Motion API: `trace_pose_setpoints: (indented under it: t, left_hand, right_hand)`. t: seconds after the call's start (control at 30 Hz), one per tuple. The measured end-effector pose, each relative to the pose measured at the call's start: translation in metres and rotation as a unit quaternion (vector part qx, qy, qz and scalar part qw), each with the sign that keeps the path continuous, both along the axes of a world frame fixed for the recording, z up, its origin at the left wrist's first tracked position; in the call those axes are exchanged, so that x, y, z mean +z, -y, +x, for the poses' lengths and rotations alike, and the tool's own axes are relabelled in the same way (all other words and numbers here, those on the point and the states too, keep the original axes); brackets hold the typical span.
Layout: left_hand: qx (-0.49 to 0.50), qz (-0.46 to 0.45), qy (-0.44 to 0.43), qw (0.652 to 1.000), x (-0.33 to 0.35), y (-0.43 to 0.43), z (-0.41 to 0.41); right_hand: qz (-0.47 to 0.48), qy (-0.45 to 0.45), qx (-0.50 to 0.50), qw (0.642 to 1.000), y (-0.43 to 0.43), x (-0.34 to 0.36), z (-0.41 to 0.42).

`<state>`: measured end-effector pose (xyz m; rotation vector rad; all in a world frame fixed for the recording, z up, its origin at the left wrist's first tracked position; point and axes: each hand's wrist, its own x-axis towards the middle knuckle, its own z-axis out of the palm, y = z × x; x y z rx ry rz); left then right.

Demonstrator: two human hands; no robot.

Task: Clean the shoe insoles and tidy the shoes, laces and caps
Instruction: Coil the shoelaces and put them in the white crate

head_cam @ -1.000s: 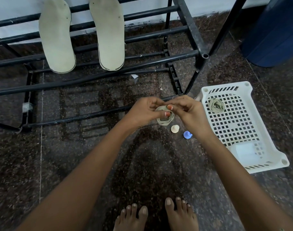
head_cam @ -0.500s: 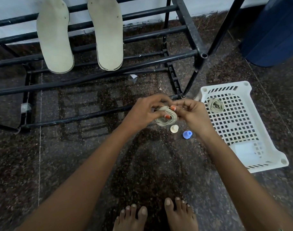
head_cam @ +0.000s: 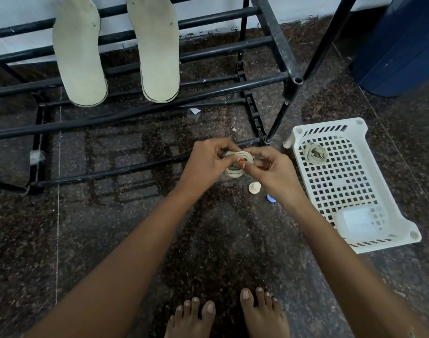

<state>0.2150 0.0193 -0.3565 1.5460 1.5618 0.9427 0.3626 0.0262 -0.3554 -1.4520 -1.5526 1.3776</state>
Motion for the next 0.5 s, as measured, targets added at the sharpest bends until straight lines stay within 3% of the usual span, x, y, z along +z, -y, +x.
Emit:
trace_pose_setpoints:
  t: [0.23,0.5]
  left_hand:
    - [0.005,-0.101,0.110,0.989,-0.0005,-0.0017,0.0003]
    - [0.056,-0.156,0.215,0.962,0.0037,-0.0023,-0.0005]
  right_hand:
    - [-0.009,-0.019,0.012,1.000,-0.0029,0.0012,0.0029]
    - [-0.073,-0.133,0.010,0.988,-0.0045,-0.0012,0.0065]
